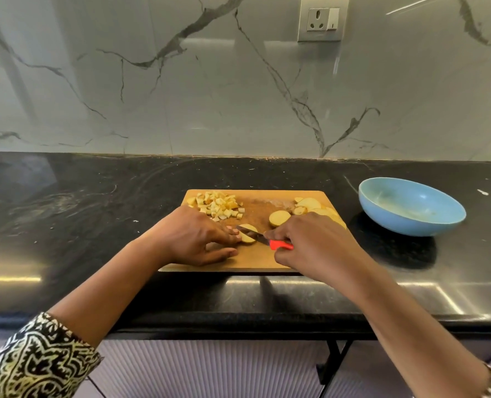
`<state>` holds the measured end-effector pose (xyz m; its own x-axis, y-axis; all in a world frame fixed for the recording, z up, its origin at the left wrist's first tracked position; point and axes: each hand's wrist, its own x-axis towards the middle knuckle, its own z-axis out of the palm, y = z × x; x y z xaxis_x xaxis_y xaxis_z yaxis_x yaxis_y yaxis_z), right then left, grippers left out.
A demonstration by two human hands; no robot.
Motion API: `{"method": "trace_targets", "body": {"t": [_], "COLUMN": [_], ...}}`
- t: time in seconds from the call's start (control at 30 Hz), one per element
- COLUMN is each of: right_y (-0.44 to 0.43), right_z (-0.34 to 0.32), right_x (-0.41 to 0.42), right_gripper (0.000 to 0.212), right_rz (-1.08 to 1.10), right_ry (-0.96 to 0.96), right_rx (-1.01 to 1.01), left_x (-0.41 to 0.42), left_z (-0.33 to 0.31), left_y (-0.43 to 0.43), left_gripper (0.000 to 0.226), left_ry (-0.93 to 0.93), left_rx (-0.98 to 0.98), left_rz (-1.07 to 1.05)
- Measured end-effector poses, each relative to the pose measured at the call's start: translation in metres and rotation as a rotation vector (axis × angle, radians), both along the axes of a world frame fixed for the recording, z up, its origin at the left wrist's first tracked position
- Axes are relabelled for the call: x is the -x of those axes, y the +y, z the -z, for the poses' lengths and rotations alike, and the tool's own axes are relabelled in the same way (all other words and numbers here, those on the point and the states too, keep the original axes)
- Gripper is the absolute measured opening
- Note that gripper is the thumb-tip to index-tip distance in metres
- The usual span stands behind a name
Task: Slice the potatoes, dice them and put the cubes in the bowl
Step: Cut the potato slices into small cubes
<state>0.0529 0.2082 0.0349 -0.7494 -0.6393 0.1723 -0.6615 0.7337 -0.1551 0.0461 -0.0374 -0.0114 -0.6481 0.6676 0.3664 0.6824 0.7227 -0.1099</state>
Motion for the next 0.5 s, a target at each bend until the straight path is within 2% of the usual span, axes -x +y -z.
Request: {"method": "trace_targets", "body": {"t": [0.17,0.33,0.5], "right_y": [-0.015,0.005,0.022], "right_z": [0.013,0.016,0.005], "right_x": [-0.001,-0.014,-0.024], "right_gripper": [0.035,0.044,0.04], "right_rz": [-0.012,-0.02,-0.002], "right_ry": [0.056,0.032,0.003], "right_rx": [-0.042,-0.012,-0.073], "left_x": [0.002,0.0,0.002], "left_z": [0.0,0.0,-0.001], "left_y": [0.003,0.004,0.004], "left_gripper": [0.043,0.043,0.052], "left_ry": [0.02,0.001,-0.088], "left_rx": [0.012,0.005,0.037], "left_rz": [-0.007,-0.024,-0.093]}}
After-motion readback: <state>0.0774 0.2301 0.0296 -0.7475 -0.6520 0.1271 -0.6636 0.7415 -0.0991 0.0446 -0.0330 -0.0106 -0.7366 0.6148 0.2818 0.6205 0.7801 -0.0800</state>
